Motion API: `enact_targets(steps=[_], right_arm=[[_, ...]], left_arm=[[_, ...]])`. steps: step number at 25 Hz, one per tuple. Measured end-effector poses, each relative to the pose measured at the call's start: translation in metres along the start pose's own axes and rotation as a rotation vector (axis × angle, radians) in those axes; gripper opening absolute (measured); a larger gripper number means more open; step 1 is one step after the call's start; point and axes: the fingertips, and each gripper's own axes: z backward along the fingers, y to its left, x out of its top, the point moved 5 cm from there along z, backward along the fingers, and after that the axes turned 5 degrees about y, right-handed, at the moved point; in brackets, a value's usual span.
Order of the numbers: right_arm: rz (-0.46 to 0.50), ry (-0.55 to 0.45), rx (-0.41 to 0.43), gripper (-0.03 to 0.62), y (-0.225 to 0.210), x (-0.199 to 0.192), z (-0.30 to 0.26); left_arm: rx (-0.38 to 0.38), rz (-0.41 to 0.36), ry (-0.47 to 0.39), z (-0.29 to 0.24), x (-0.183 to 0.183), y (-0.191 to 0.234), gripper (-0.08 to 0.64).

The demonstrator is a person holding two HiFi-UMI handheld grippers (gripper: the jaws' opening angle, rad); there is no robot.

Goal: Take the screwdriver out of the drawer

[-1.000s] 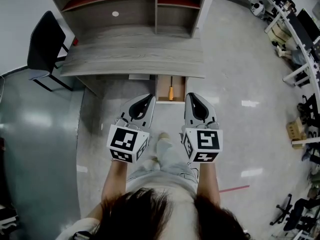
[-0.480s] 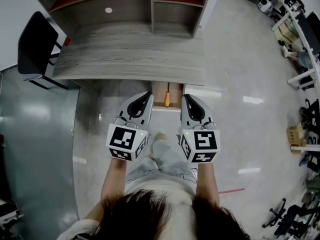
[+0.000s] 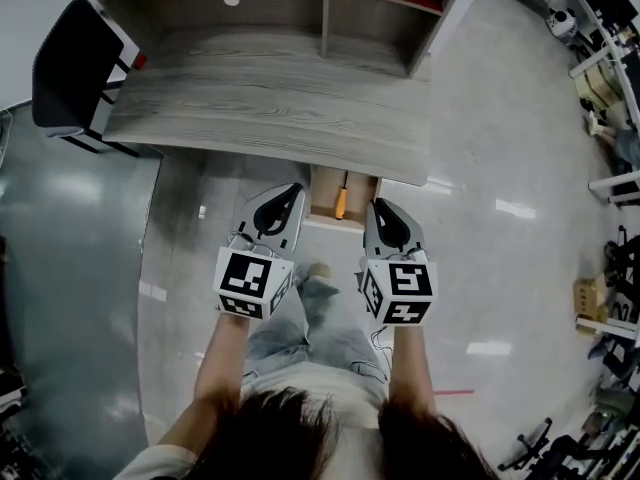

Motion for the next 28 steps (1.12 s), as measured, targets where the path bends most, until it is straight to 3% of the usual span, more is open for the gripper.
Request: enact_targets(steps=[9, 14, 28], right_arm=[[-0.040, 0.107, -0.014, 0.038, -0.005, -0.023, -0.055], [-0.056, 0.179, -0.024, 0.072, -0.007, -0.048, -0.088], [-0.084, 0.339, -0.043, 0.092, -0.017, -0.110, -0.170]], left_arm=[[-0.010, 0.016, 0.027, -0.031, -0.022, 0.033, 0.017], [-0.034, 0.010, 0.038, -0.053, -0.039, 0.051, 0.017], [-0.096, 0.034, 0.089, -0.102, -0.091, 0.081, 0.017]])
